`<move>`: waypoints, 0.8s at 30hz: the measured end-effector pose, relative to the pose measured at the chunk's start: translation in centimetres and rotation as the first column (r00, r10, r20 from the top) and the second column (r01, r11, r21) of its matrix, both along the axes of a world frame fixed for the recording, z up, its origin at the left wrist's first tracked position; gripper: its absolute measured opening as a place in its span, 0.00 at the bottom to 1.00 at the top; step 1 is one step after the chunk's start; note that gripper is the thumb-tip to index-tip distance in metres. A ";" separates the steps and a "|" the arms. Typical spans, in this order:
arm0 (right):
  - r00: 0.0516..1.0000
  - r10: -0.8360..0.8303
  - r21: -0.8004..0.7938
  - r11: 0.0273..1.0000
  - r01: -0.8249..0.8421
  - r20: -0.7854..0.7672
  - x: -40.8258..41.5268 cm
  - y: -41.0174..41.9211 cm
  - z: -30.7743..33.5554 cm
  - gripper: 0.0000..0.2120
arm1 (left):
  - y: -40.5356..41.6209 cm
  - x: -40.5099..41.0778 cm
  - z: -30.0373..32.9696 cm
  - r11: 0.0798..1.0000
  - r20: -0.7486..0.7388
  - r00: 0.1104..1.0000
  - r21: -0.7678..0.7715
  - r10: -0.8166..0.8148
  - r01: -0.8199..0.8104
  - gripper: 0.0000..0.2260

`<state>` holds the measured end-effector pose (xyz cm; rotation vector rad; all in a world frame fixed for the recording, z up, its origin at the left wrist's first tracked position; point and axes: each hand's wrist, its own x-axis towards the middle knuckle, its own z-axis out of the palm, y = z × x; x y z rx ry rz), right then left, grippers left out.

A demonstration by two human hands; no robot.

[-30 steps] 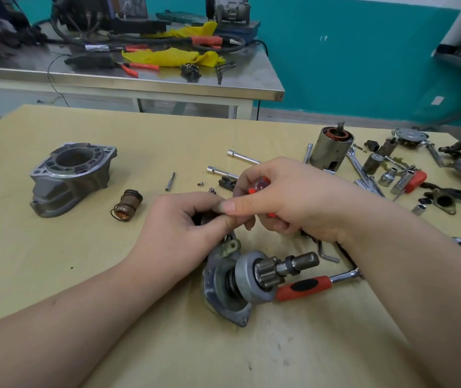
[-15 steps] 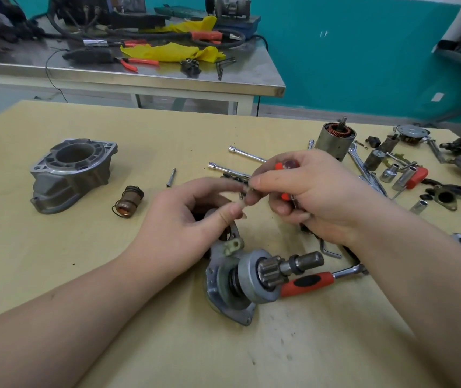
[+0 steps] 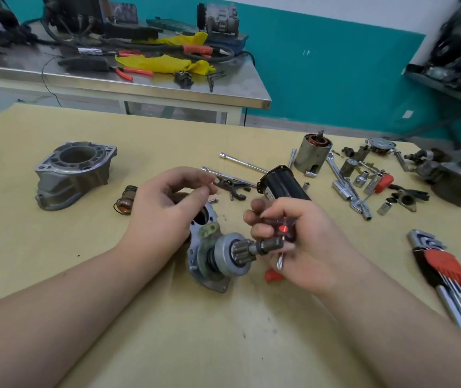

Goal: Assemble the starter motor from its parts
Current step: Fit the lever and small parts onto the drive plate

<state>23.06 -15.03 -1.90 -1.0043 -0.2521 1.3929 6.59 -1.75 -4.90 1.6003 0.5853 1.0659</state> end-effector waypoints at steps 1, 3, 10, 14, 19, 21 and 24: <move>0.999 -0.031 -0.003 1.000 0.031 -0.027 -0.2 0.1 -0.2 0.08 | 0.2 -0.1 0.0 1.000 0.009 1.000 -0.013 0.016 -0.015 0.10; 0.999 -0.042 -0.021 0.999 0.042 -0.017 -0.7 0.4 -0.2 0.10 | 0.6 -0.3 0.1 0.998 0.030 0.999 -0.051 0.024 -0.023 0.08; 0.854 0.205 -0.148 0.977 -0.151 0.478 -0.9 2.1 1.8 0.16 | 0.9 -0.5 0.4 0.992 0.058 0.998 -0.126 0.019 -0.012 0.09; 0.513 0.205 -0.120 0.974 -0.193 0.833 -1.3 1.5 3.1 0.20 | 0.8 -0.6 0.4 0.988 0.022 1.000 -0.153 0.011 -0.007 0.11; 0.216 0.226 -0.155 0.941 -0.300 0.950 -1.0 -1.3 3.5 0.24 | 0.7 -0.4 0.5 0.994 -0.040 0.999 -0.106 0.022 -0.026 0.12; 0.151 0.259 -0.208 0.935 -0.288 0.954 -1.2 -1.7 3.4 0.23 | 0.6 -0.4 0.6 0.995 -0.068 0.997 -0.094 0.025 -0.031 0.11; 0.235 0.204 -0.136 0.951 -0.277 0.950 -2.0 -1.6 3.0 0.15 | 0.9 -0.3 0.5 0.998 -0.167 0.985 -0.049 0.032 -0.041 0.10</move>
